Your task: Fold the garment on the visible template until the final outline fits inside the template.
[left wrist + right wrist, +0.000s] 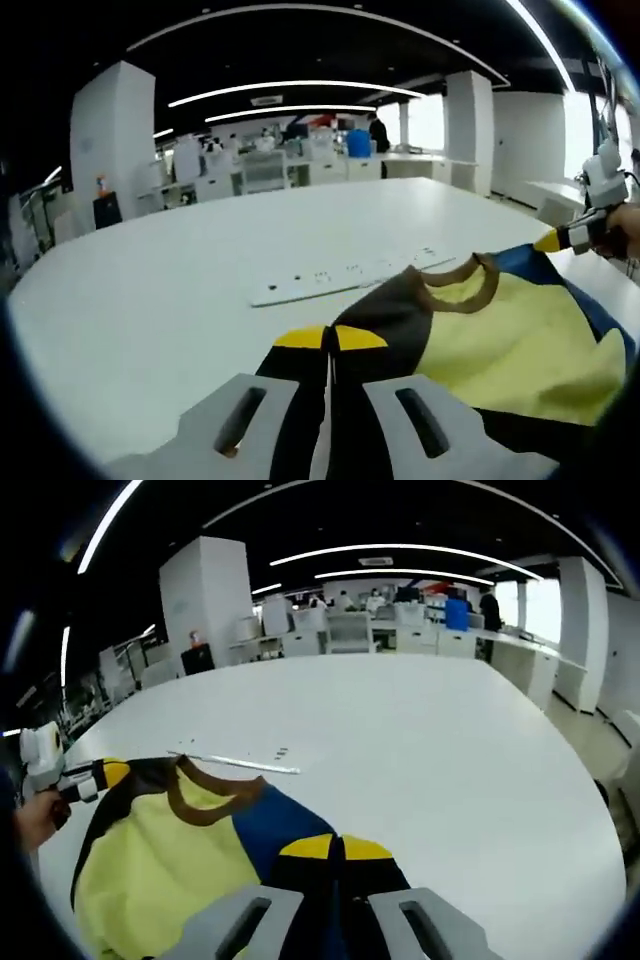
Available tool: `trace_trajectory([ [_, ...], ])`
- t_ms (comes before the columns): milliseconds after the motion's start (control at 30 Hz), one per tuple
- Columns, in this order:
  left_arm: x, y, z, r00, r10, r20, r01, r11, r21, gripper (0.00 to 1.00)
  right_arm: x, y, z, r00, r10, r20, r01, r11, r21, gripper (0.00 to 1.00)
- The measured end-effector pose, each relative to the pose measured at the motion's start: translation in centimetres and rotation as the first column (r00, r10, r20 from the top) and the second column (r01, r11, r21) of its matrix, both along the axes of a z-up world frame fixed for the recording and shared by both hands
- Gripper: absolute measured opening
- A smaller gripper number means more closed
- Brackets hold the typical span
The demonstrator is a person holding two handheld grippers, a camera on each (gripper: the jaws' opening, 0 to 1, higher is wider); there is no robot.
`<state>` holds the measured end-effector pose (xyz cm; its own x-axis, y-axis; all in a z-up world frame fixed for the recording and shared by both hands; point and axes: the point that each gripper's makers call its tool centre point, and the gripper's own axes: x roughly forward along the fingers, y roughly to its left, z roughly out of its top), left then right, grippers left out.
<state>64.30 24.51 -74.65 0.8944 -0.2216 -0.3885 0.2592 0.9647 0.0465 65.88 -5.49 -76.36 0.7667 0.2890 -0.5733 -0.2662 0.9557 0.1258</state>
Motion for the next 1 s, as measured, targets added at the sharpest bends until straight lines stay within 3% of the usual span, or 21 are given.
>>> trace_trajectory([
  [133, -0.1, 0.4, -1.1, 1.000, 0.002, -0.031, -0.002, 1.000, 0.010, 0.00, 0.1, 0.1, -0.7, 1.000, -0.008, -0.021, 0.009, 1.000, 0.016, 0.00],
  [367, -0.6, 0.6, -0.9, 0.999, -0.037, -0.035, 0.037, 0.999, 0.015, 0.04, -0.4, 0.5, -0.8, 0.998, 0.033, -0.054, -0.032, 0.999, 0.025, 0.01],
  [533, -1.3, 1.0, 0.1, 0.998, -0.052, -0.021, 0.052, 0.999, 0.010, 0.12, -1.8, 0.7, -0.5, 0.994, 0.077, -0.079, -0.077, 0.997, 0.007, 0.21],
  [700, -2.8, 1.1, 1.4, 0.997, -0.083, -0.011, 0.083, 0.996, 0.021, 0.27, -3.7, 1.3, 0.4, 0.984, 0.143, -0.102, -0.144, 0.990, 0.005, 0.44],
  [867, -5.0, 0.8, 1.9, 0.989, -0.145, -0.031, 0.146, 0.987, 0.060, 0.37, -6.1, 1.7, 1.4, 0.972, 0.204, -0.120, -0.207, 0.978, -0.012, 0.52],
  [1000, -7.2, 0.1, 2.2, 0.982, -0.186, -0.035, 0.188, 0.981, 0.040, 0.44, -8.2, 1.8, 2.1, 0.965, 0.230, -0.127, -0.233, 0.972, -0.008, 0.57],
])
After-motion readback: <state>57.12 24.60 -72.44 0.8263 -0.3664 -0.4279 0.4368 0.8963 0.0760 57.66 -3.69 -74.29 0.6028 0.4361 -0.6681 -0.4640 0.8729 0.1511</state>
